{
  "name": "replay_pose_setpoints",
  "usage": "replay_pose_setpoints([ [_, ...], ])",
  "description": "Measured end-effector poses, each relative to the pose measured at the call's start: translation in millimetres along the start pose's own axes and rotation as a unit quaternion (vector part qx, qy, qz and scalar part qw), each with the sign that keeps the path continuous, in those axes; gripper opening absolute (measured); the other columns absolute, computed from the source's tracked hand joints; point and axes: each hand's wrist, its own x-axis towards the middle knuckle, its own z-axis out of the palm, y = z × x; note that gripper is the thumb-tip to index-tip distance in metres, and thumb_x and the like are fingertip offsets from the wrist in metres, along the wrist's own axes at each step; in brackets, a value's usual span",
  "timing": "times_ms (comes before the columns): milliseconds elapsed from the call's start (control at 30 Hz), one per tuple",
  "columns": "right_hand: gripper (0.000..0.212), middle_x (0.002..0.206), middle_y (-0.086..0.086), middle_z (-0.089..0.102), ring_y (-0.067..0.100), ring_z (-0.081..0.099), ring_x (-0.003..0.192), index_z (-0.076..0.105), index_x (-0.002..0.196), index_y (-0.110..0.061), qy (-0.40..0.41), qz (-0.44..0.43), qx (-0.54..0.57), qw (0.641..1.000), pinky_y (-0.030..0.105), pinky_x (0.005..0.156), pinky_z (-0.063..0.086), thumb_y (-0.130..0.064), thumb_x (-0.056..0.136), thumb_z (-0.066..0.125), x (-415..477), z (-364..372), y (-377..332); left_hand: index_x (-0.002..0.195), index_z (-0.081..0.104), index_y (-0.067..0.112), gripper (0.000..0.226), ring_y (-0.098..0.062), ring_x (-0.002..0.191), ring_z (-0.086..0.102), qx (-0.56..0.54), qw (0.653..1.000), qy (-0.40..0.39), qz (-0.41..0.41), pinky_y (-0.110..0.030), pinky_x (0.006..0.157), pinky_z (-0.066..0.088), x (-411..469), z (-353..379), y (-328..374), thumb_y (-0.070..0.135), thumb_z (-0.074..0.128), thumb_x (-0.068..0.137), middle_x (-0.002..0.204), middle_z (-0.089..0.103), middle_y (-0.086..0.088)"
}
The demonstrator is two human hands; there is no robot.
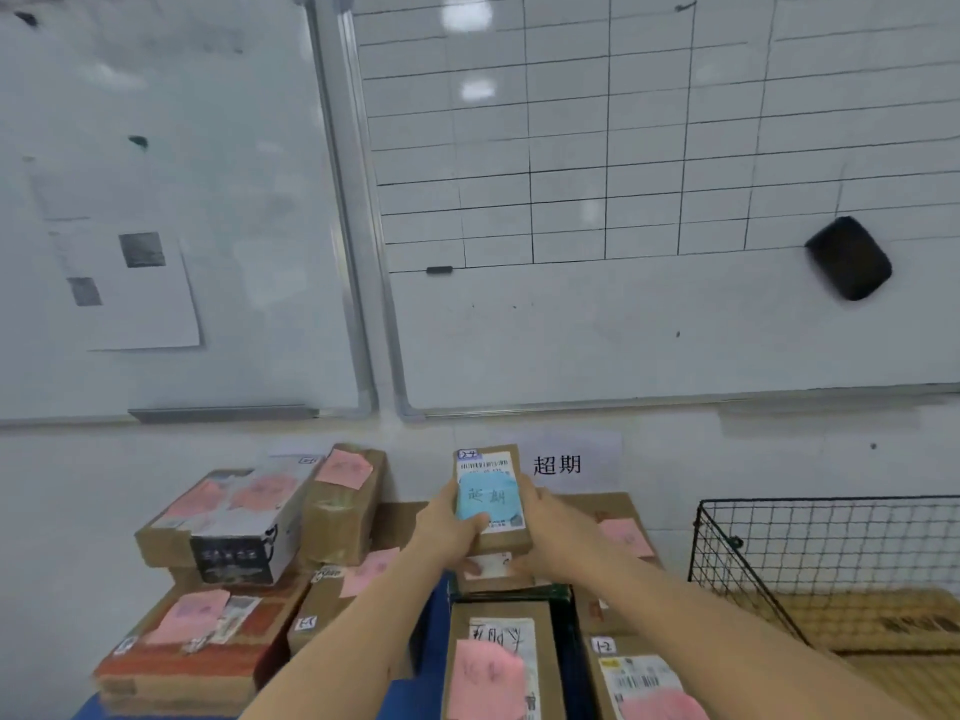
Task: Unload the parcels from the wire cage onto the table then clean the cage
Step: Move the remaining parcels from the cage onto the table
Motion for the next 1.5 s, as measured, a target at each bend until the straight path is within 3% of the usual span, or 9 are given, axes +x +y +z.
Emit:
replay_pose_setpoints([
  [333, 0.089, 0.133, 0.008, 0.05, 0.023, 0.057, 0.108, 0.011, 0.151, -0.017, 0.002, 0.048, 0.031, 0.998, 0.037, 0.085, 0.053, -0.032, 0.085, 0.067, 59.7, 35.1, -1.4, 0.136, 0.036, 0.021, 0.055, -0.031, 0.108, 0.058, 0.011, 1.0, -0.026, -0.002, -0.047, 0.068, 0.059, 72.6, -5.0, -18.9, 0.013, 0.062, 0.089, 0.129, 0.053, -0.007],
  [467, 0.092, 0.13, 0.01, 0.052, 0.024, 0.057, 0.107, 0.005, 0.152, -0.011, -0.01, 0.061, -0.01, 0.998, 0.036, 0.086, 0.051, -0.036, 0.087, 0.066, 70.5, 35.6, 4.0, 0.133, 0.036, 0.019, 0.043, -0.03, 0.109, 0.057, 0.044, 0.998, -0.05, -0.012, -0.046, 0.07, 0.059, 87.8, -0.8, -18.7, 0.018, 0.054, 0.095, 0.129, 0.052, -0.007],
  [567, 0.1, 0.136, 0.013, 0.047, 0.027, 0.053, 0.113, -0.007, 0.153, -0.01, -0.031, 0.068, -0.017, 0.997, 0.038, 0.091, 0.048, -0.038, 0.088, 0.065, 76.6, 34.2, 6.1, 0.135, 0.031, 0.017, 0.043, -0.029, 0.111, 0.057, 0.117, 0.991, -0.061, 0.024, -0.044, 0.087, 0.054, 98.5, 2.7, -16.9, 0.019, 0.05, 0.096, 0.13, 0.052, -0.009],
  [733, 0.108, 0.142, 0.011, 0.044, 0.028, 0.048, 0.123, -0.011, 0.153, -0.012, -0.033, 0.068, -0.003, 0.997, 0.041, 0.102, 0.041, -0.043, 0.085, 0.068, 71.8, 30.4, 7.9, 0.145, 0.014, 0.016, 0.053, -0.024, 0.108, 0.059, 0.209, 0.973, -0.076, 0.066, -0.03, 0.082, 0.05, 99.3, 6.3, -18.7, 0.027, 0.041, 0.1, 0.13, 0.054, -0.011],
  [900, 0.105, 0.143, 0.01, 0.044, 0.026, 0.049, 0.122, 0.001, 0.153, -0.015, -0.008, 0.049, 0.019, 0.999, 0.039, 0.097, 0.046, -0.037, 0.081, 0.074, 56.5, 12.6, 13.1, 0.152, 0.004, 0.018, 0.069, -0.027, 0.133, 0.039, 0.336, 0.928, -0.017, 0.156, -0.045, 0.104, 0.041, 84.8, -0.8, -17.3, 0.042, 0.039, 0.098, 0.154, 0.019, -0.014],
  [1033, 0.097, 0.153, 0.01, 0.033, 0.026, 0.037, 0.135, 0.006, 0.153, -0.014, 0.019, 0.017, 0.003, 1.0, 0.038, 0.105, 0.037, -0.037, 0.085, 0.07, 30.1, -12.6, 26.6, 0.152, 0.004, 0.02, 0.067, -0.026, 0.142, 0.027, 0.402, 0.884, 0.006, 0.237, -0.044, 0.112, 0.032, 62.3, 3.8, -5.4, 0.044, 0.036, 0.098, 0.16, 0.003, -0.005],
  [1133, 0.085, 0.157, 0.012, 0.025, 0.026, 0.026, 0.143, 0.007, 0.154, -0.012, 0.048, 0.019, -0.036, 0.998, 0.036, 0.115, 0.025, -0.039, 0.093, 0.059, 13.5, -26.9, 45.3, 0.153, 0.005, 0.019, 0.065, -0.028, 0.144, 0.019, 0.4, 0.884, -0.013, 0.24, -0.043, 0.114, 0.026, 45.9, 22.2, 9.1, 0.044, 0.032, 0.099, 0.16, 0.0, -0.006],
  [1367, 0.074, 0.154, 0.011, 0.029, 0.026, 0.031, 0.139, 0.012, 0.154, -0.013, 0.073, -0.003, -0.109, 0.991, 0.036, 0.113, 0.024, -0.032, 0.096, 0.054, -51.8, -84.3, 99.4, 0.152, 0.009, 0.016, 0.061, -0.028, 0.145, 0.017, 0.372, 0.899, -0.011, 0.232, -0.044, 0.114, 0.024, -5.9, 98.0, 56.4, 0.038, 0.033, 0.101, 0.159, 0.008, -0.012],
  [1500, 0.072, 0.155, 0.009, 0.031, 0.025, 0.032, 0.14, 0.021, 0.151, -0.011, 0.039, 0.054, -0.053, 0.996, 0.038, 0.113, 0.03, -0.037, 0.094, 0.056, -112.9, -122.4, 163.0, 0.152, 0.014, 0.017, 0.06, -0.025, 0.146, 0.016, 0.336, 0.903, -0.038, 0.265, -0.04, 0.116, 0.019, -54.7, 178.2, 110.9, 0.038, 0.036, 0.101, 0.159, 0.01, -0.01],
])
